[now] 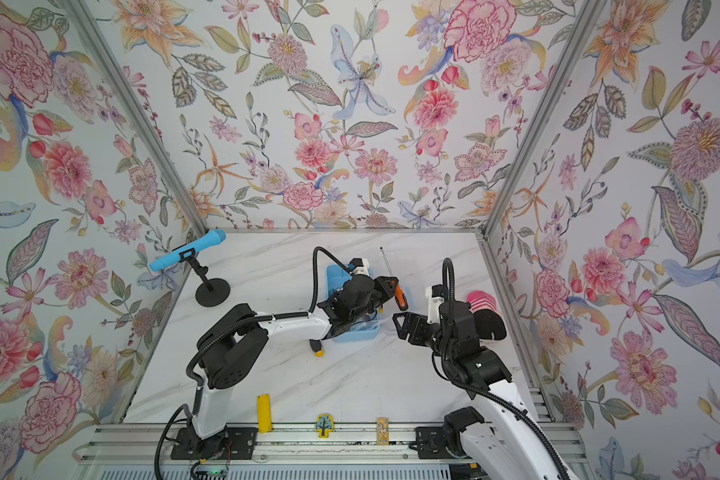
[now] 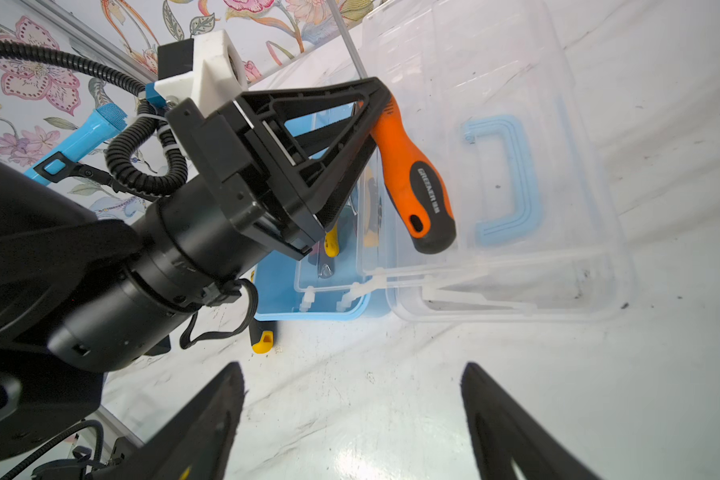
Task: Pack the tool kit
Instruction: 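Carry the orange screwdriver over the box's clear lid with the left gripper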
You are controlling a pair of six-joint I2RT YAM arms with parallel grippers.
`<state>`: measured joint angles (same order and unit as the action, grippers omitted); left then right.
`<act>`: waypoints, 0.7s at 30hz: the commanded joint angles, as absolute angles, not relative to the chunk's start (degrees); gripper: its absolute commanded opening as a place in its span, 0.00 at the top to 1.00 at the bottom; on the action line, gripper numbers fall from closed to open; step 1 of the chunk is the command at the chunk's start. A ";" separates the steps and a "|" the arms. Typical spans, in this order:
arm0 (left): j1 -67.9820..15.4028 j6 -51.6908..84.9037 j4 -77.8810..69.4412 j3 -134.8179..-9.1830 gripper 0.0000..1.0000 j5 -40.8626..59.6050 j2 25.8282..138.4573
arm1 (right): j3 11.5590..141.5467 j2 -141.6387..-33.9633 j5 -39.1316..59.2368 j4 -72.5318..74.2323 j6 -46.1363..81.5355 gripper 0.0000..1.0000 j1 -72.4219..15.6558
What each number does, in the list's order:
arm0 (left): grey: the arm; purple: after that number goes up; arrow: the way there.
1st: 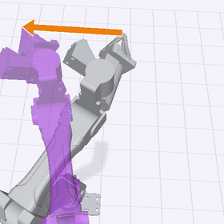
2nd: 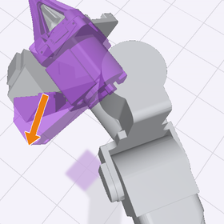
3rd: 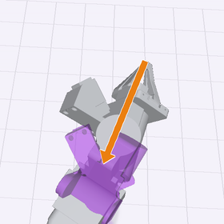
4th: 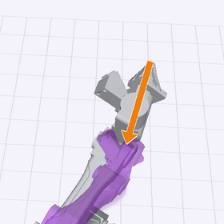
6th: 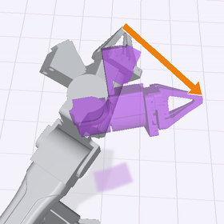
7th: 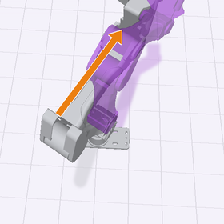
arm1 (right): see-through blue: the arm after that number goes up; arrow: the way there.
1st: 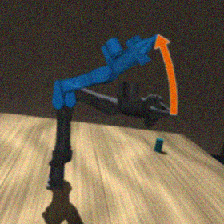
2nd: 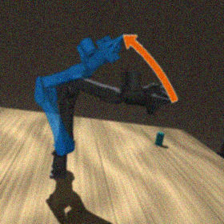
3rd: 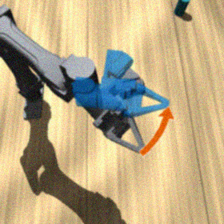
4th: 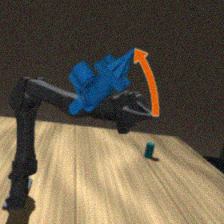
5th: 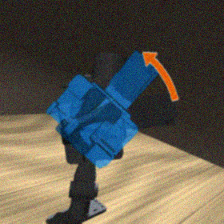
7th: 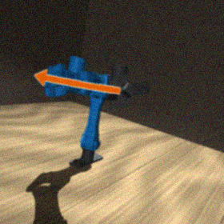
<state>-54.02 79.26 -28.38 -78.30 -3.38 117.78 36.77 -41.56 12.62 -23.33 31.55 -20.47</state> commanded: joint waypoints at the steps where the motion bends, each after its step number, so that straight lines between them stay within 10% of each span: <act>1: -54.76 78.07 -30.31 -78.77 0.70 -2.91 118.77 | 36.08 -40.97 11.95 -23.90 31.51 0.17 -20.01; 21: -54.15 72.47 -27.91 -78.46 0.56 -3.35 115.06 | 38.29 -42.69 11.89 -23.41 31.37 0.15 -19.94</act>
